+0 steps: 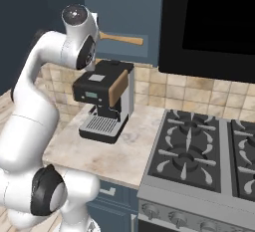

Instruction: Organize the utensils by type. Pick up the wooden spoons from the counter and place them in the open cabinet. Then pick up the metallic utensils from the counter and place them in the open drawer.

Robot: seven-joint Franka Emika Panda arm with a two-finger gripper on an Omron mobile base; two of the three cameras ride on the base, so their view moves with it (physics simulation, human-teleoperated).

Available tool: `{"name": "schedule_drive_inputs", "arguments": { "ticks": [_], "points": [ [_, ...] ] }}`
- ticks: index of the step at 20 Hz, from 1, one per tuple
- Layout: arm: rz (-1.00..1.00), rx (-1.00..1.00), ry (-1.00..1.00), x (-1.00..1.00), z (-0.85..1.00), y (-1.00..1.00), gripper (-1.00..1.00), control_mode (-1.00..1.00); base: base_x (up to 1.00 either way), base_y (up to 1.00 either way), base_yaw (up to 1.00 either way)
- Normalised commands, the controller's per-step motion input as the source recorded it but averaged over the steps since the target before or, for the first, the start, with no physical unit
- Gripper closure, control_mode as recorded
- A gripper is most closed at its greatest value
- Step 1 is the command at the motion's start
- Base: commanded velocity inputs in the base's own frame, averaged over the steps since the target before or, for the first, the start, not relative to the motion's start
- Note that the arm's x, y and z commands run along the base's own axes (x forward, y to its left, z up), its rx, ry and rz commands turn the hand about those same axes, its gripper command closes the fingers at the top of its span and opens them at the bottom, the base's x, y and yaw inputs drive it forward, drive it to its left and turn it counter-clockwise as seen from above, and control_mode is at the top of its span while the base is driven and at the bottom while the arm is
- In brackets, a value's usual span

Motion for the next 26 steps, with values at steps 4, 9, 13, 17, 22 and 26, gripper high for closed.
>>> {"name": "schedule_drive_inputs", "arguments": {
  "ticks": [4, 9, 13, 17, 22, 26],
  "points": [
    [-0.44, 0.26, 0.0, -0.92, -0.05, -0.01, -1.0, -1.0, 0.0, 0.0, 0.0],
    [-0.48, 0.35, 0.01, -0.89, -0.08, -0.03, -1.0, -1.0, 0.0, 0.0, 0.0],
    [-0.53, 0.42, 0.0, -0.87, -0.1, -0.08, -1.0, -1.0, 0.0, 0.0, 0.0],
    [-0.46, 0.44, 0.0, -0.76, -0.19, -0.19, -1.0, -1.0, 0.0, 0.0, 0.0],
    [-0.34, 0.39, 0.0, -0.45, -0.26, -0.22, -1.0, -1.0, 0.0, 0.0, 0.0],
    [-0.12, 0.37, 0.0, -0.37, -0.23, -0.35, -1.0, -1.0, 0.0, 0.0, 0.0]
  ]
}}
